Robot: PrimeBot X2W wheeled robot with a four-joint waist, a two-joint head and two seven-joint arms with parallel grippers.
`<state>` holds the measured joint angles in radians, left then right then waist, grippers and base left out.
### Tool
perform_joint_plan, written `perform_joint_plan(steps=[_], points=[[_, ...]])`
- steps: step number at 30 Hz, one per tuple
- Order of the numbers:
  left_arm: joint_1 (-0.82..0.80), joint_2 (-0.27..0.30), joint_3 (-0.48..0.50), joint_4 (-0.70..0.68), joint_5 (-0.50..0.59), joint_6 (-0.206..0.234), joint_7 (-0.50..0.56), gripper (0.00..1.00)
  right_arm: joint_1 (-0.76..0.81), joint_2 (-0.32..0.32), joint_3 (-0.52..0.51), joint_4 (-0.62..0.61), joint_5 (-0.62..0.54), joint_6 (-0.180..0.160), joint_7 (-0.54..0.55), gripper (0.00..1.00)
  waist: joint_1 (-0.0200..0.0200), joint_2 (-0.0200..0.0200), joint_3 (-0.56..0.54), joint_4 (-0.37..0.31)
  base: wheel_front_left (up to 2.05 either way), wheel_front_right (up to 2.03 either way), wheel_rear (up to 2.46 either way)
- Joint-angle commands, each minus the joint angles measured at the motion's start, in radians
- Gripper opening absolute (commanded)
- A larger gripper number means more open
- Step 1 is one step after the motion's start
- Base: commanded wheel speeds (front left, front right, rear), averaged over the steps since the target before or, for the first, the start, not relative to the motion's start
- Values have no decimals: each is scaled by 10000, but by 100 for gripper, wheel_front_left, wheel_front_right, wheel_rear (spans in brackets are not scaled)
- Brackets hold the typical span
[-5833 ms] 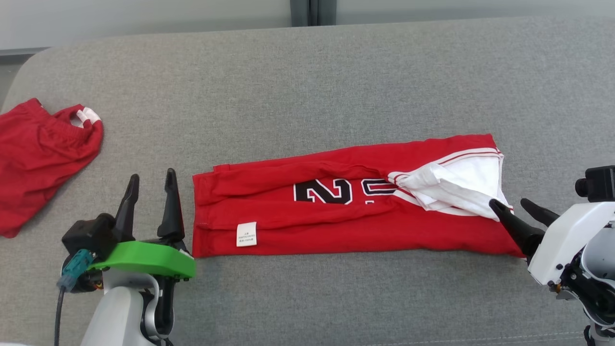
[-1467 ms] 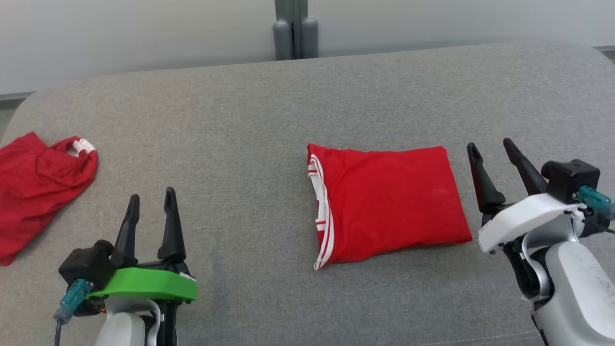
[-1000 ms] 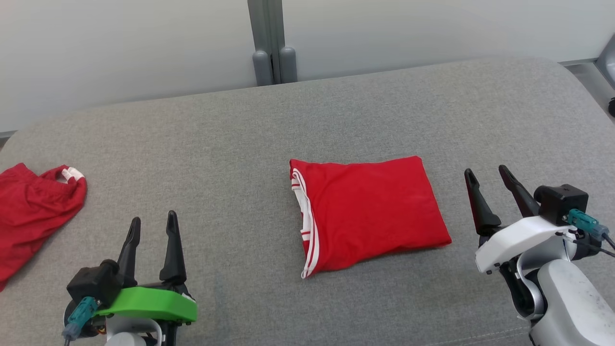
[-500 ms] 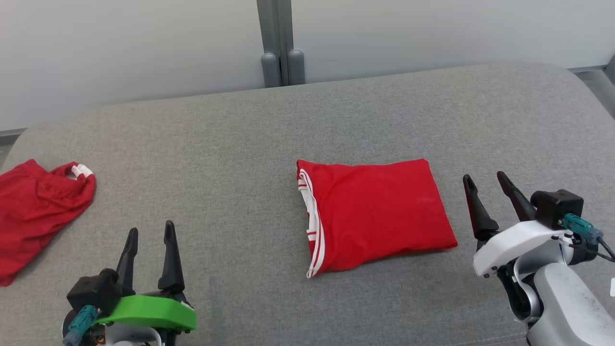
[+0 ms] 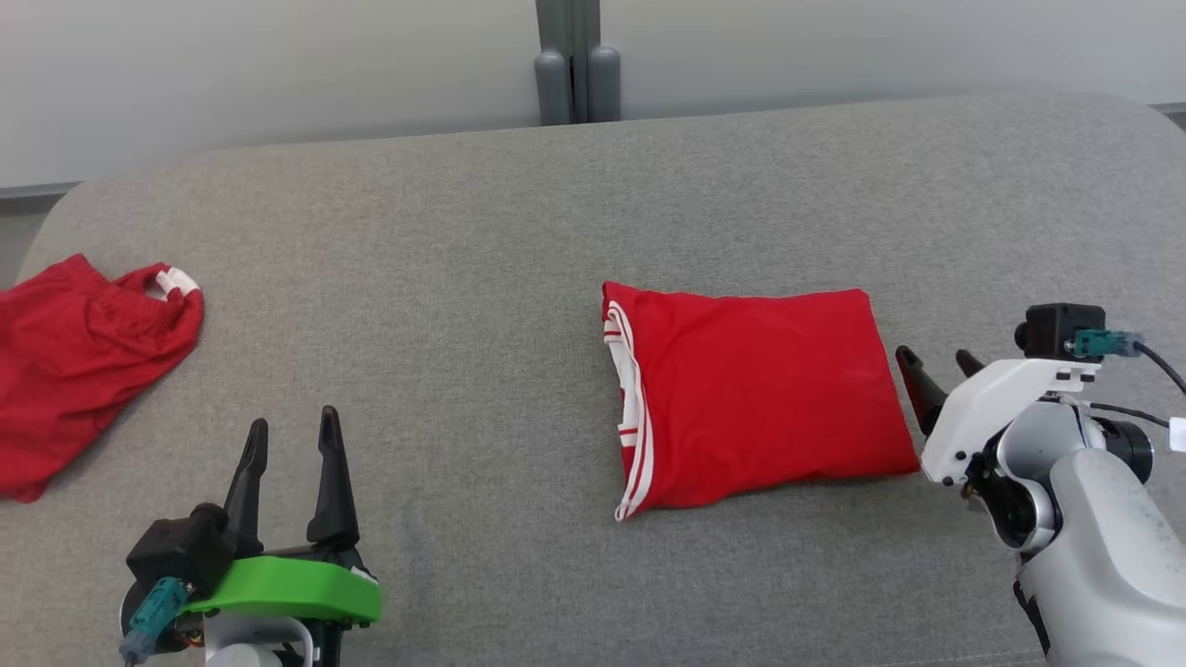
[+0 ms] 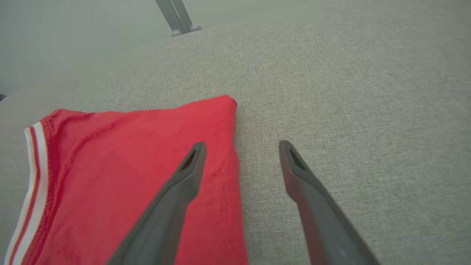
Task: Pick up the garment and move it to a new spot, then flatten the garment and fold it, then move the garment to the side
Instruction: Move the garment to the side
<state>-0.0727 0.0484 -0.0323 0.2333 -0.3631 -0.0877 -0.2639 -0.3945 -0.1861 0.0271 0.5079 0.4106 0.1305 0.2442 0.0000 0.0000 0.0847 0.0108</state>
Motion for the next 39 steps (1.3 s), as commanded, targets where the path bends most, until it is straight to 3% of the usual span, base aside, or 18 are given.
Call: perform_joint_plan(steps=[1,15,16,17,28,33,39], points=[[-196,41,-7,-18,-26,6,-1,100,-178,59,-31,106,44,5,263,100,0,0,317,363,0,0,0],[-634,39,-102,-109,-162,-63,-2,100,-794,146,-142,1903,-940,3,2616,100,0,0,1091,1155,0,0,0],[-647,39,-123,-126,-182,-52,-2,100,-793,131,-47,1975,-1035,3,2813,44,0,0,1115,1168,0,0,0],[-656,39,-142,-153,-193,-27,-1,100,-839,76,69,1927,-1135,3,2900,0,0,0,1138,1170,0,0,0],[-807,39,-57,-421,-102,-67,-1,100,-1708,-1197,1713,604,-1516,-11,3604,0,0,0,1503,522,0,0,0],[-1057,38,182,-873,193,-173,-1,100,-2656,-1794,2691,47,-1341,-6,3429,0,0,0,2154,-313,0,0,0],[-1534,46,294,-1236,914,-349,-1,100,-3662,-2419,2888,185,-1244,-5,2743,0,0,0,2916,-1446,0,0,0]])
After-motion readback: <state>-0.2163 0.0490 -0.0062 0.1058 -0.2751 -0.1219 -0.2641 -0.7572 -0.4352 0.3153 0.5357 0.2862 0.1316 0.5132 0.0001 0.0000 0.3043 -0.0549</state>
